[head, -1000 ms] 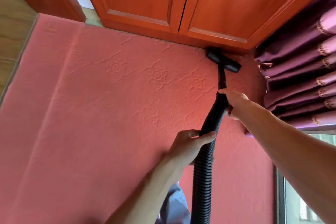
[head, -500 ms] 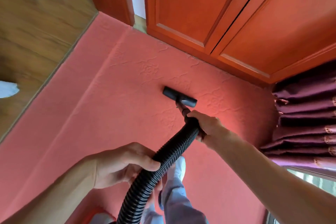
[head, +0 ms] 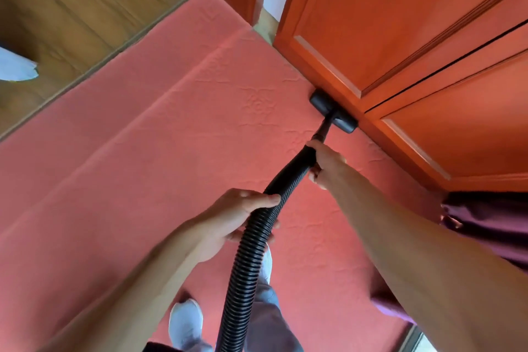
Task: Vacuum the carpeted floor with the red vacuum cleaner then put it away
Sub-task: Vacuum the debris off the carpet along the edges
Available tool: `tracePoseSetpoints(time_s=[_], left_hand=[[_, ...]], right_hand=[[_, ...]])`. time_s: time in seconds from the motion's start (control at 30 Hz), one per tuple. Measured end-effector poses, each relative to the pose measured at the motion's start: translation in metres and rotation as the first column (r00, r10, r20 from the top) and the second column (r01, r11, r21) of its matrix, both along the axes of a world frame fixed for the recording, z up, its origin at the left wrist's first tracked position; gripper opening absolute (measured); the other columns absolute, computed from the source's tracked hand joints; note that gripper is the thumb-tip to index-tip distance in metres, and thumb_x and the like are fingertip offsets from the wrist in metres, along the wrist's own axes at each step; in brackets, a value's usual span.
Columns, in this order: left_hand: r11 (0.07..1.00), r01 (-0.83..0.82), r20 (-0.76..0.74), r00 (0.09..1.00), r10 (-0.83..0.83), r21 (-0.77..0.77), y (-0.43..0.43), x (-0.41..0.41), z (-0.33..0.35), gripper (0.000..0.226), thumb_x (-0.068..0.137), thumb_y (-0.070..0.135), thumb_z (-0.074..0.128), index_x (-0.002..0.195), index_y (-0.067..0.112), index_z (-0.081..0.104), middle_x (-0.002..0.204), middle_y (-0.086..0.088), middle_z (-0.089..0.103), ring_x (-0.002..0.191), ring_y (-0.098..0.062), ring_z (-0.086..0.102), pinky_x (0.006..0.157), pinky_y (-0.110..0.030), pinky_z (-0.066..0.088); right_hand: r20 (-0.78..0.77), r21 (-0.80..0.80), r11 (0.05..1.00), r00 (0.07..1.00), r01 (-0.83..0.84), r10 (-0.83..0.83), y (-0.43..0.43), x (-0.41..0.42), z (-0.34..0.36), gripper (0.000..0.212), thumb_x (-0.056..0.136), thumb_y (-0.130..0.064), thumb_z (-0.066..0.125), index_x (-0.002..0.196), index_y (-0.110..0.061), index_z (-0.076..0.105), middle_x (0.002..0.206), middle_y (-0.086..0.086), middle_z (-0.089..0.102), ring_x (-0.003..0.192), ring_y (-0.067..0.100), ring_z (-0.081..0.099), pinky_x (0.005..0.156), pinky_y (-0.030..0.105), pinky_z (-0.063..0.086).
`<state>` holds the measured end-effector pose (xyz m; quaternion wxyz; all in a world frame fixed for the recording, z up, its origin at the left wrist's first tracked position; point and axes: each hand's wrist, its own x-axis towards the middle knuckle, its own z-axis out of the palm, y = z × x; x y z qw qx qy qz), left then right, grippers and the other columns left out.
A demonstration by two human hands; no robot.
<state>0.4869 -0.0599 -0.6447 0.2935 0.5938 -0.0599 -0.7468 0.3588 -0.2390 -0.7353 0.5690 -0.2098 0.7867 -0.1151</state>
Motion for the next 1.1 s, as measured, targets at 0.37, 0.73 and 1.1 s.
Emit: tracePoseSetpoints(time_s=[0.37,0.73,1.1], left_hand=[[0.992,0.108,-0.152,0.981,-0.118,-0.07,0.025,0.045,0.013,0.047,0.085,0.035,0.076,0.116,0.0,0.069,0.095,-0.023,0.075,0.084,-0.038,0.072,0.085,-0.05,0.06],[0.988,-0.043,-0.296,0.955,-0.004,-0.149,0.108,0.116,0.069,0.062,0.082,0.039,0.073,0.126,-0.003,0.062,0.09,-0.027,0.073,0.069,-0.031,0.073,0.069,-0.041,0.061],[0.958,-0.28,-0.01,0.96,0.28,-0.058,0.074,0.009,0.0,0.046,0.099,0.035,0.058,0.115,-0.008,0.063,0.101,-0.027,0.072,0.07,-0.033,0.068,0.064,-0.037,0.061]], right_hand=[[0.021,0.013,0.997,0.997,-0.073,0.073,0.024,0.037,0.009,0.032,0.071,-0.023,0.082,0.086,-0.011,0.056,0.06,0.004,0.052,0.04,0.01,0.043,0.034,0.014,0.03],[0.129,0.036,0.945,0.94,-0.324,0.317,0.099,0.104,0.067,0.025,0.075,-0.023,0.076,0.085,-0.011,0.057,0.05,0.003,0.042,0.033,0.009,0.031,0.041,0.019,0.025],[-0.055,-0.015,0.875,0.875,-0.483,0.482,0.05,0.08,-0.012,0.037,0.08,-0.03,0.076,0.104,-0.01,0.055,0.067,0.004,0.051,0.052,0.011,0.047,0.047,0.021,0.038]])
